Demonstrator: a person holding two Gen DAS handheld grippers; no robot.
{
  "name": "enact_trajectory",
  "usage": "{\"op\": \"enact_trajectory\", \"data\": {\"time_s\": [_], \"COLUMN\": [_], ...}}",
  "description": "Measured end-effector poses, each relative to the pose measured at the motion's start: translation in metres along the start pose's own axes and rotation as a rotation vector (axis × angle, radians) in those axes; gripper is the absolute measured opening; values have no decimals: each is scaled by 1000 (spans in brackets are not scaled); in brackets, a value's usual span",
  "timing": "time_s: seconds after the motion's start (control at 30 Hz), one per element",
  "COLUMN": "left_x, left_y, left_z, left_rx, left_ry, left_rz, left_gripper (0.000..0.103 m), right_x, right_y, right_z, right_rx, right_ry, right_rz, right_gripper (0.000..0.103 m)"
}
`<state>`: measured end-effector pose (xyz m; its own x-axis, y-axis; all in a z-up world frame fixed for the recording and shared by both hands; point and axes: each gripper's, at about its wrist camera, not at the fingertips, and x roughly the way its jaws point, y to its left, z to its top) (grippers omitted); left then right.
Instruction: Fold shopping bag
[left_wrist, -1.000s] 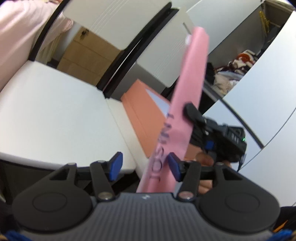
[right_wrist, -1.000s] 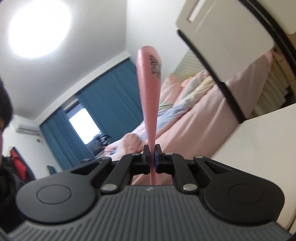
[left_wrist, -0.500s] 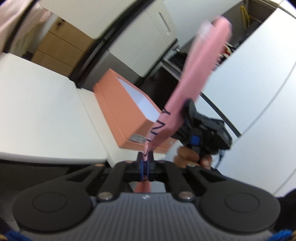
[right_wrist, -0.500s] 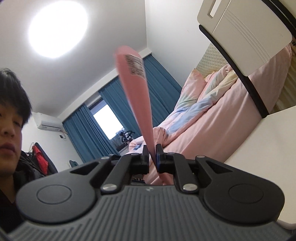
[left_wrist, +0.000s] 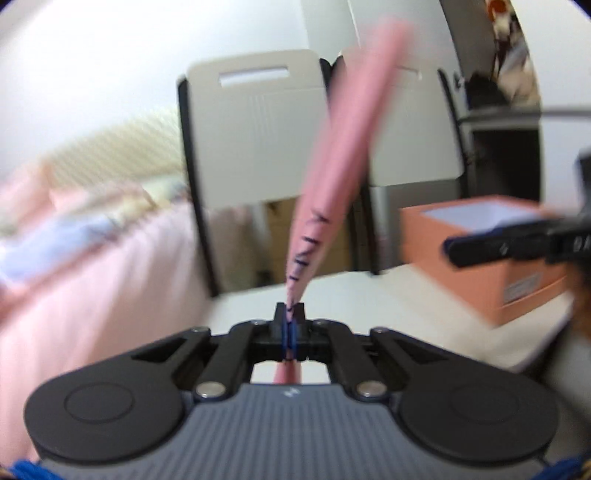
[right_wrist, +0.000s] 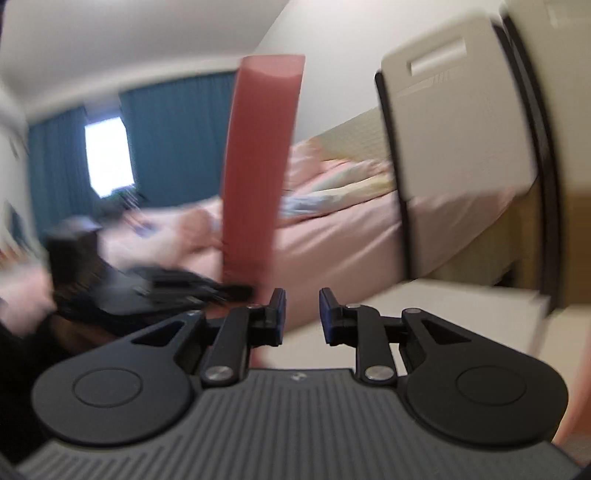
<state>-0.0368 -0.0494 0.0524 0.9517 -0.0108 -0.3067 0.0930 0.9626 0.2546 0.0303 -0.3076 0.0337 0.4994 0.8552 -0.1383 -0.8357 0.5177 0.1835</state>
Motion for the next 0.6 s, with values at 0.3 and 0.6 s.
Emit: {"op": "enact_trajectory", "data": {"time_s": [0.3, 0.6], "left_x": [13, 31], "left_y": [-37, -65], "left_z": [-13, -37], "left_rx": [279, 511], "left_ry": [60, 106], "left_rz": [146, 197], "left_gripper": [3, 3], "right_x": [11, 19], "right_y": [75, 102], "right_z": [-14, -46], "right_rx": [-712, -1041], "right_ry": [9, 103], "right_rz": [-249, -317], "right_gripper": [44, 51]}}
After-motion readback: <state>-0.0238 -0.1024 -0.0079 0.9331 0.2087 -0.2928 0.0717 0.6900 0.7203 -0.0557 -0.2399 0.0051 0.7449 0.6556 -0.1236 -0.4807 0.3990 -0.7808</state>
